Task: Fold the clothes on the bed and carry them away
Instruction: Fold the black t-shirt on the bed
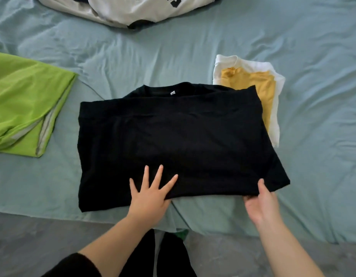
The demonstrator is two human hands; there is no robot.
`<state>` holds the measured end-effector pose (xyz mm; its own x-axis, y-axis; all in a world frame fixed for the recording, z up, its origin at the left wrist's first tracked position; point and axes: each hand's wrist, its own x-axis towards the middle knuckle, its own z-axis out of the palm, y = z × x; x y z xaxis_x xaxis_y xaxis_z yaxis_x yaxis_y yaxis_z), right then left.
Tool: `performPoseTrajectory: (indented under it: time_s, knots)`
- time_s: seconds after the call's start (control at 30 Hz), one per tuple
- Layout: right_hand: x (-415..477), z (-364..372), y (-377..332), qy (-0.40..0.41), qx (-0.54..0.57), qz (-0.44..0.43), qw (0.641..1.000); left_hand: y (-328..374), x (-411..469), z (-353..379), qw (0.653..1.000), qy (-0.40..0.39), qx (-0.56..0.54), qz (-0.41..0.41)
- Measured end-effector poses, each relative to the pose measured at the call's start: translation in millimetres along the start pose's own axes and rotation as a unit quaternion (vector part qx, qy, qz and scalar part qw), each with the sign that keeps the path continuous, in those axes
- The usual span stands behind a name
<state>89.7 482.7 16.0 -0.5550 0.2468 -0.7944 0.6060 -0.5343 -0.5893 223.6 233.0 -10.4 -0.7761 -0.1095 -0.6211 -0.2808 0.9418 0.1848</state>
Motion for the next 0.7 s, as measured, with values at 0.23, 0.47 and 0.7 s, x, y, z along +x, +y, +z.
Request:
performPoseTrajectory:
  time_s: [0.23,0.47,0.7]
  knots:
    - [21,-5,10,0.005,0.006,0.089,0.996,29,33,-28,0.979,0.2,0.017,0.037]
    - [27,-9,-5,-0.033,0.037,0.097,0.994,-33,60,-34,0.988,0.079,-0.032,-0.128]
    - [-1,13,-7,0.022,-0.04,-0.026,0.999,62,68,-77,0.961,0.118,-0.249,-0.028]
